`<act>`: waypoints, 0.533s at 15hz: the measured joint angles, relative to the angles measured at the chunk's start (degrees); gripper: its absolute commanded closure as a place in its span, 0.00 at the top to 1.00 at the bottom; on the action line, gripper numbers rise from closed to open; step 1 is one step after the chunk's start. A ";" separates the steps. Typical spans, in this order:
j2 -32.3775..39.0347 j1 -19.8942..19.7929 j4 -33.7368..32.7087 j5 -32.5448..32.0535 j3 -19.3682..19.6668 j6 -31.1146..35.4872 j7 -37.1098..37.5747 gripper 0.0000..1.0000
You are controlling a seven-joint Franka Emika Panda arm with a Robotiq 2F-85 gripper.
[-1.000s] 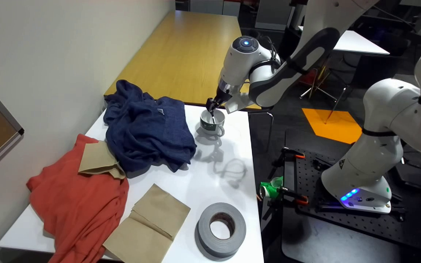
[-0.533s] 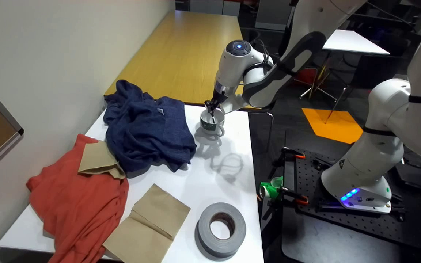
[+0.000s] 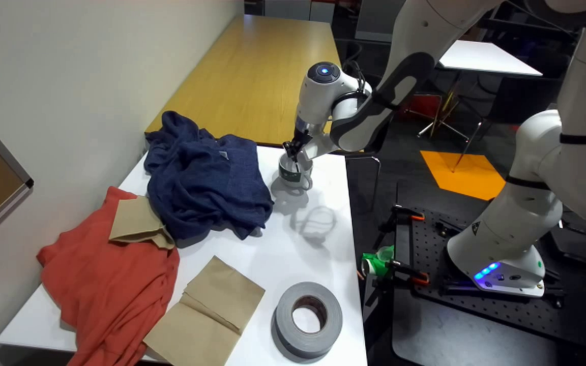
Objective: Put the marker in the cup and put it back on the table
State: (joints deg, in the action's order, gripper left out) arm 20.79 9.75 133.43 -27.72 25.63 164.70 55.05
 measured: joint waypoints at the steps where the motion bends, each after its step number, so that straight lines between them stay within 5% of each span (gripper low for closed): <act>1: 0.52 -0.28 -0.32 0.33 -0.24 0.04 -0.36 0.55; 8: 3.81 -1.13 -2.35 5.55 -1.24 0.68 -5.55 0.54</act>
State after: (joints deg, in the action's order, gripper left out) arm 24.60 8.62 131.08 -22.17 24.39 165.38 49.50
